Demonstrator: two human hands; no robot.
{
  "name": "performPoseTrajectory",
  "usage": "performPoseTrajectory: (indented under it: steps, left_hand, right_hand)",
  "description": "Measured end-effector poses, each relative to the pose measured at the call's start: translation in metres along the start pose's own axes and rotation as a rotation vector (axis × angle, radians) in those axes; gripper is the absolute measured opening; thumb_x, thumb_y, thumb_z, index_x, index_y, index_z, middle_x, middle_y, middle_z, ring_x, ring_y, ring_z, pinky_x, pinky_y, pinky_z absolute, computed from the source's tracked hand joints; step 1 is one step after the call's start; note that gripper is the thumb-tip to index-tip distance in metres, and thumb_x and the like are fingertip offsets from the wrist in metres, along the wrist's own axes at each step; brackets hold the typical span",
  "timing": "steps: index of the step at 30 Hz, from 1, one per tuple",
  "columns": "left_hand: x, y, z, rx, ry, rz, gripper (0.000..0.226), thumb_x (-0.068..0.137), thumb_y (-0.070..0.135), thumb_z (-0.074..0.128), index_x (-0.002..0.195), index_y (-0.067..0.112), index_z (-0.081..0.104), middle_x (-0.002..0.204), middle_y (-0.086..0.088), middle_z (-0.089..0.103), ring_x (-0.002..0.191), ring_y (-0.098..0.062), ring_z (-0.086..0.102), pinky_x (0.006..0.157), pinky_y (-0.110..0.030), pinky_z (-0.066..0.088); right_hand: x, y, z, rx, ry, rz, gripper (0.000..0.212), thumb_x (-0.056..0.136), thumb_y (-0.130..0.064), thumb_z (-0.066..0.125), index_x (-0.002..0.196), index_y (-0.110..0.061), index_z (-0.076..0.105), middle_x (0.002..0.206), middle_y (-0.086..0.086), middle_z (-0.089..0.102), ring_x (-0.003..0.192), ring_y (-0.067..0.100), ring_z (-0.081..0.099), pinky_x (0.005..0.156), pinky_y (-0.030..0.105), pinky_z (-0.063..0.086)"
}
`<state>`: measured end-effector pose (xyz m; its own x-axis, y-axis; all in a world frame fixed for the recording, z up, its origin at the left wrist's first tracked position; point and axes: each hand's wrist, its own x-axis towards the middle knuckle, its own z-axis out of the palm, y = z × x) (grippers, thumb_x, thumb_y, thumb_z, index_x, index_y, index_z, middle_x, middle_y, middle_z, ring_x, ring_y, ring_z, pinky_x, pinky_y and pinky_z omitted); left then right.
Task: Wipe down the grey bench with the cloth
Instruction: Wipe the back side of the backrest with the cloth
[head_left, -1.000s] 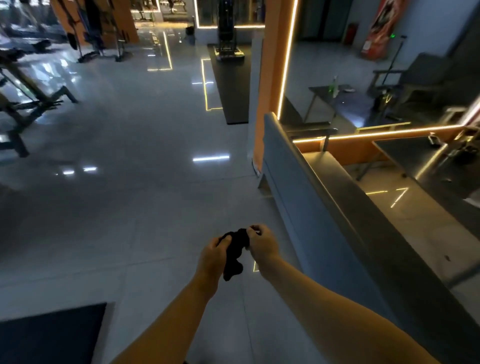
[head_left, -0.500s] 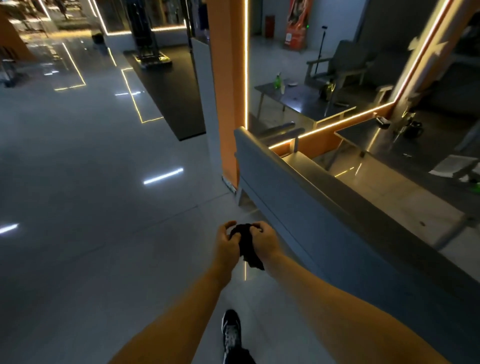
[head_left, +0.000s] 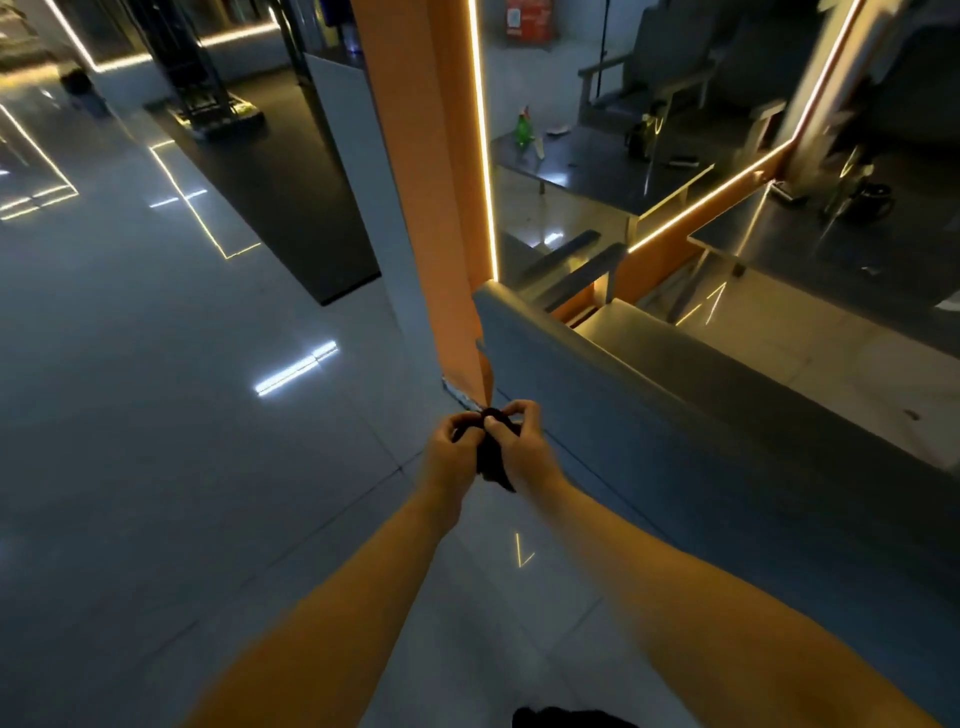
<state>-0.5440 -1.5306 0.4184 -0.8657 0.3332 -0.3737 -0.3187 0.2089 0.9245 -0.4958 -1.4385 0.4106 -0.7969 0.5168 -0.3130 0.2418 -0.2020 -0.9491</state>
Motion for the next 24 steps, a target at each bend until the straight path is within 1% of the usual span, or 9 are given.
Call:
performPoseTrajectory:
  steps: [2, 5, 8, 10, 12, 15, 18, 21, 24]
  left_hand:
    - [0.044, 0.010, -0.010, -0.007, -0.023, 0.000, 0.017, 0.100, 0.005, 0.048, 0.100, 0.016, 0.061, 0.103, -0.014, 0.066, 0.093, -0.031, 0.067, 0.074, -0.045, 0.060]
    - [0.106, 0.017, -0.022, -0.020, -0.083, -0.036, 0.019, 0.099, 0.006, 0.045, 0.104, 0.016, 0.060, 0.106, -0.018, 0.065, 0.091, -0.030, 0.067, 0.069, -0.039, 0.056]
    - [0.172, 0.016, -0.036, -0.032, -0.179, -0.068, 0.021, 0.100, 0.007, 0.044, 0.109, 0.020, 0.058, 0.111, -0.019, 0.064, 0.095, -0.032, 0.067, 0.074, -0.043, 0.059]
    - [0.224, 0.015, -0.044, -0.011, -0.263, -0.073, 0.023, 0.101, 0.008, 0.045, 0.111, 0.024, 0.058, 0.114, -0.016, 0.063, 0.099, -0.032, 0.067, 0.077, -0.046, 0.060]
    - [0.278, 0.015, -0.052, 0.030, -0.338, -0.056, 0.025, 0.101, 0.008, 0.046, 0.108, 0.028, 0.058, 0.113, -0.014, 0.063, 0.099, -0.030, 0.066, 0.074, -0.044, 0.059]
    - [0.355, 0.012, -0.063, 0.099, -0.463, -0.047, 0.027, 0.099, 0.006, 0.051, 0.111, 0.027, 0.060, 0.116, -0.016, 0.065, 0.101, -0.027, 0.067, 0.069, -0.033, 0.057]
    - [0.416, 0.014, -0.067, 0.116, -0.544, -0.025, 0.029, 0.098, 0.009, 0.057, 0.121, 0.027, 0.057, 0.122, -0.013, 0.063, 0.105, -0.025, 0.066, 0.075, -0.033, 0.056]
    - [0.470, 0.014, -0.056, 0.103, -0.586, 0.016, 0.034, 0.098, 0.017, 0.058, 0.129, 0.029, 0.053, 0.131, -0.007, 0.058, 0.112, -0.022, 0.063, 0.081, -0.031, 0.056]
    - [0.519, -0.003, -0.033, 0.164, -0.646, 0.099, 0.058, 0.085, 0.035, 0.059, 0.141, 0.034, 0.045, 0.144, -0.004, 0.051, 0.130, -0.029, 0.053, 0.106, -0.051, 0.048]
  right_hand:
    - [0.032, -0.005, 0.016, 0.021, -0.010, -0.036, 0.022, 0.103, -0.013, 0.056, 0.115, -0.017, 0.038, 0.108, 0.020, 0.054, 0.069, 0.027, 0.064, 0.045, 0.027, 0.053]
    - [0.078, -0.005, 0.036, 0.033, 0.035, -0.036, 0.026, 0.102, -0.009, 0.057, 0.121, -0.015, 0.038, 0.104, 0.016, 0.056, 0.069, 0.015, 0.069, 0.053, 0.025, 0.056]
    - [0.130, 0.002, 0.065, -0.020, 0.121, -0.040, 0.025, 0.100, -0.008, 0.057, 0.116, -0.022, 0.044, 0.107, 0.017, 0.059, 0.089, 0.028, 0.070, 0.070, 0.040, 0.063]
    - [0.174, 0.007, 0.090, -0.065, 0.243, -0.080, 0.021, 0.097, -0.002, 0.055, 0.110, -0.018, 0.048, 0.104, 0.016, 0.059, 0.091, 0.032, 0.067, 0.076, 0.050, 0.061]
    - [0.219, 0.013, 0.114, -0.149, 0.399, -0.129, 0.017, 0.093, -0.001, 0.055, 0.104, -0.014, 0.053, 0.101, 0.012, 0.059, 0.087, 0.026, 0.063, 0.075, 0.045, 0.059]
    - [0.281, 0.024, 0.148, -0.218, 0.600, -0.148, 0.015, 0.091, -0.002, 0.055, 0.097, -0.016, 0.056, 0.101, 0.009, 0.058, 0.084, 0.016, 0.057, 0.071, 0.026, 0.050]
    - [0.329, 0.030, 0.166, -0.233, 0.760, -0.143, 0.014, 0.094, -0.003, 0.052, 0.099, -0.014, 0.059, 0.106, 0.009, 0.054, 0.086, 0.005, 0.052, 0.070, 0.004, 0.040]
    - [0.372, 0.039, 0.163, -0.254, 0.904, -0.175, 0.015, 0.098, -0.003, 0.050, 0.101, -0.013, 0.060, 0.110, 0.008, 0.051, 0.089, 0.013, 0.053, 0.074, 0.010, 0.041]
    - [0.407, 0.075, 0.150, -0.308, 1.034, -0.221, 0.019, 0.099, 0.000, 0.046, 0.105, -0.013, 0.060, 0.116, 0.007, 0.049, 0.098, 0.015, 0.052, 0.081, 0.014, 0.043]
